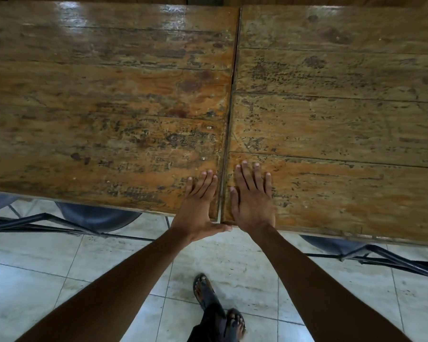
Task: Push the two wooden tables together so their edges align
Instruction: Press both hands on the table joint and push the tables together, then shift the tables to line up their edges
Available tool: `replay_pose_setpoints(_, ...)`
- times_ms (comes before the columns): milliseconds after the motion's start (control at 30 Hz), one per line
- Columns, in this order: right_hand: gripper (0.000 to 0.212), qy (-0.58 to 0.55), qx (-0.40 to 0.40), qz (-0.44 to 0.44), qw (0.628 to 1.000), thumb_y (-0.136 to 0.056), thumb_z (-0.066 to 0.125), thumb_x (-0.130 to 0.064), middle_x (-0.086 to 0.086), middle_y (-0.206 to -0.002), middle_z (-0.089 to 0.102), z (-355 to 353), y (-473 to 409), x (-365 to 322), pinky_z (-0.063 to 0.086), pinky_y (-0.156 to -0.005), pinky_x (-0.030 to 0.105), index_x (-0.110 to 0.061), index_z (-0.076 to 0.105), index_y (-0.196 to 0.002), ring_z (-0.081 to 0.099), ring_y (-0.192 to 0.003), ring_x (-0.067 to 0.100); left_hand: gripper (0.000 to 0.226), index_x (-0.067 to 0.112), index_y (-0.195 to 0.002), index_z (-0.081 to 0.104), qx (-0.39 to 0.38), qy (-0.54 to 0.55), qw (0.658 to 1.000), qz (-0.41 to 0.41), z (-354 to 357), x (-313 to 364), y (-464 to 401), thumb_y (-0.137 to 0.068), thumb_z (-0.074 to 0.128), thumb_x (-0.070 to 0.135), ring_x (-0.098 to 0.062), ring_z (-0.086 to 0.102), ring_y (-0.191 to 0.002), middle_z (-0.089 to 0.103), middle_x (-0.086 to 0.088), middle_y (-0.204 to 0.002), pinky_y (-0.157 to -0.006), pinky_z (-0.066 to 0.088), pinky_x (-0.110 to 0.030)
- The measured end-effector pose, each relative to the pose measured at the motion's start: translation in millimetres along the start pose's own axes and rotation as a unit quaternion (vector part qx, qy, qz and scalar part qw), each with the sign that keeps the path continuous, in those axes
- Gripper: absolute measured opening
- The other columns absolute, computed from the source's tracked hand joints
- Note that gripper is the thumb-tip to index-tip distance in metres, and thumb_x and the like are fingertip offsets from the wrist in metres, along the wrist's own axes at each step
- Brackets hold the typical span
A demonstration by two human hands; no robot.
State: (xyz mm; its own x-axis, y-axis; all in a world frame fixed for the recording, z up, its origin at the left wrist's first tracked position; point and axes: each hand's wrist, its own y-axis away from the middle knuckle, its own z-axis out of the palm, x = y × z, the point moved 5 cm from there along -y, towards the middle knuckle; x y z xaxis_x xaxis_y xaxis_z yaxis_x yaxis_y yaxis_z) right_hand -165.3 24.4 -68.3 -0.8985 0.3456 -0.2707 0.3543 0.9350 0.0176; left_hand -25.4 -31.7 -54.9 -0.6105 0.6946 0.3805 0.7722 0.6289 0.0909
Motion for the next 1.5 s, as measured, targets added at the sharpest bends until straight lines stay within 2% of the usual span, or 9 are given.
replay_pose_setpoints(200, 0.06, 0.003, 0.003, 0.005, 1.0, -0.105, 0.016, -0.041, 0.002, -0.169, 0.005, 1.7, -13.0, -3.6, 0.003, -0.124, 0.054, -0.018, 0.009, -0.16, -0.005, -0.155, 0.027, 0.122, 0.005, -0.157, 0.018, 0.032, 0.038, 0.999, 0.003, -2.4, -4.6, -3.4, -0.069, 0.077, 0.066, -0.019, -0.003, -0.155, 0.008, -0.01, -0.167, -0.124, -0.009, -0.043)
replay_pose_setpoints(500, 0.06, 0.014, -0.007, -0.007, 1.0, -0.105, 0.016, -0.041, 0.002, -0.169, 0.002, -0.6, -13.3, -5.4, -0.001, -0.124, 0.054, -0.018, 0.008, -0.16, -0.007, -0.155, 0.027, 0.126, 0.006, -0.158, 0.008, 0.009, -0.001, 1.0, 0.022, 0.1, -6.7, -3.1, -0.071, 0.066, 0.077, -0.022, -0.009, -0.154, -0.003, -0.008, -0.166, -0.124, -0.009, -0.045)
replay_pose_setpoints(667, 0.063, 0.056, -0.143, 0.003, 0.988, -0.106, 0.017, -0.043, 0.001, -0.168, -0.013, -17.3, -22.9, -9.0, -0.001, -0.122, 0.058, -0.02, -0.005, -0.159, -0.015, -0.154, 0.029, 0.139, 0.011, -0.157, -0.012, -0.106, -0.067, 0.992, -0.011, -17.2, -0.6, -1.3, -0.067, 0.075, 0.071, -0.024, -0.022, -0.151, -0.019, -0.009, -0.166, -0.119, -0.02, -0.05)
replay_pose_setpoints(733, 0.067, 0.095, -0.209, 0.018, 0.973, -0.104, 0.022, -0.048, 0.003, -0.169, -0.011, -29.9, -21.9, -16.7, 0.005, -0.122, 0.06, -0.02, -0.004, -0.159, -0.008, -0.154, 0.033, 0.143, 0.012, -0.157, -0.012, -0.146, -0.119, 0.981, -0.035, -29.9, 6.8, 2.6, -0.062, 0.079, 0.07, -0.035, -0.018, -0.151, -0.018, -0.014, -0.166, -0.109, -0.026, -0.057)
replay_pose_setpoints(800, 0.069, 0.111, -0.221, 0.02, 0.969, -0.102, 0.03, -0.049, 0.006, -0.169, -0.005, -51.1, -12.7, -37.8, 0.007, -0.12, 0.063, -0.022, 0.002, -0.159, -0.001, -0.153, 0.04, 0.137, 0.012, -0.157, -0.007, -0.14, -0.144, 0.978, -0.048, -54.2, 13.1, 14.1, -0.065, 0.08, 0.065, -0.046, -0.007, -0.151, -0.01, -0.021, -0.165, -0.111, -0.021, -0.065)
replay_pose_setpoints(933, 0.073, 0.146, -0.195, -0.057, 0.968, -0.101, 0.035, -0.048, 0.01, -0.168, 0.006, -93.2, 3.8, -105.4, 0.005, -0.119, 0.066, -0.017, 0.006, -0.159, 0.008, -0.152, 0.044, 0.098, 0.011, -0.156, 0.017, -0.056, -0.185, 0.98, -0.044, -131.8, -7.0, 56.2, -0.085, 0.063, 0.062, -0.045, 0.005, -0.151, 0.011, -0.02, -0.166, -0.117, -0.003, -0.066)
replay_pose_setpoints(1033, 0.068, 0.141, -0.142, -0.101, 0.975, -0.099, 0.039, -0.047, 0.009, -0.158, 0.038, -125.6, -3.7, -153.1, 0.014, -0.121, 0.058, -0.016, 0.021, -0.157, 0.035, -0.145, 0.034, 0.097, 0.008, -0.158, 0.007, -0.019, -0.207, 0.975, -0.08, -184.5, -36.2, 89.5, -0.091, 0.054, 0.061, -0.046, 0.0, -0.151, 0.003, -0.019, -0.167, -0.116, -0.003, -0.068)
replay_pose_setpoints(1200, 0.069, 0.097, -0.053, -0.205, 0.972, -0.1, 0.038, -0.047, 0.004, -0.168, 0.014, -185.1, -24.0, -296.1, 0.018, -0.121, 0.055, -0.02, 0.014, -0.159, 0.012, -0.153, 0.036, 0.094, 0.009, -0.158, -0.002, 0.073, -0.226, 0.959, -0.155, -286.5, -109.3, 170.1, -0.096, 0.047, 0.059, -0.048, -0.012, -0.15, -0.012, -0.022, -0.166, -0.113, -0.007, -0.071)
replay_pose_setpoints(1500, 0.069, 0.058, -0.062, -0.34, 0.936, -0.1, 0.041, -0.046, 0.003, -0.169, 0.006, -153.1, -16.2, -575.4, 0.01, -0.121, 0.059, -0.024, 0.012, -0.159, 0.003, -0.154, 0.035, 0.087, 0.011, -0.159, -0.001, 0.142, -0.232, 0.931, -0.243, -383.7, -289.4, 316.5, -0.097, 0.04, 0.058, -0.044, -0.012, -0.151, -0.01, -0.019, -0.167, -0.114, -0.007, -0.07)
